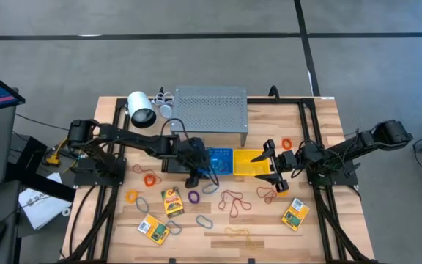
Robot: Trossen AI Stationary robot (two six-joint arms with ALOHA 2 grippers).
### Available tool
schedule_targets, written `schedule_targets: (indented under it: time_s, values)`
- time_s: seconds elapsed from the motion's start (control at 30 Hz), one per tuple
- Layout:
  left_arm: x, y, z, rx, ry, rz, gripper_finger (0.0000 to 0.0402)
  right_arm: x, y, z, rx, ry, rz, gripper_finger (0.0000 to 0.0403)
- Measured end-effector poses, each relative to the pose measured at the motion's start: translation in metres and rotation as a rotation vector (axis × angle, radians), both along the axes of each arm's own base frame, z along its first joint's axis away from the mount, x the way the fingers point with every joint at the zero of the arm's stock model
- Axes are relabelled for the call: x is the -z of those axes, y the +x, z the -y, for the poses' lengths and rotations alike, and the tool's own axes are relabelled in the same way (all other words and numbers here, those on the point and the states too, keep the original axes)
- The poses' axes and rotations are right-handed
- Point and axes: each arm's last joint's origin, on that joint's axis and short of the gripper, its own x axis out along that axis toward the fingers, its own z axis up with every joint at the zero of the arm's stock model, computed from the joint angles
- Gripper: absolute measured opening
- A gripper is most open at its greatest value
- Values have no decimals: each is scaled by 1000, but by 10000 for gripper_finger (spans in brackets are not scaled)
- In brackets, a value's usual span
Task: Pick & Place Office Desk Supplies
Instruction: Put the orange spiral keychain into the yellow bin
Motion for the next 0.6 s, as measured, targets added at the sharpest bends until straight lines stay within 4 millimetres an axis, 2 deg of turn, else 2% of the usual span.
schedule_targets:
  time_s: [0.13, 0.33, 0.6]
  values:
    - [2, -1, -2, -24, 19, -23, 157, 0, 0, 0, 0, 0, -1, 255]
    - [1, 0, -11, -128, 166, -10, 152, 0, 0, 0, 1, -1, -1, 255]
    - [0, -1, -12, -142, 169, -13, 149, 0, 0, 0, 1, 0, -2, 255]
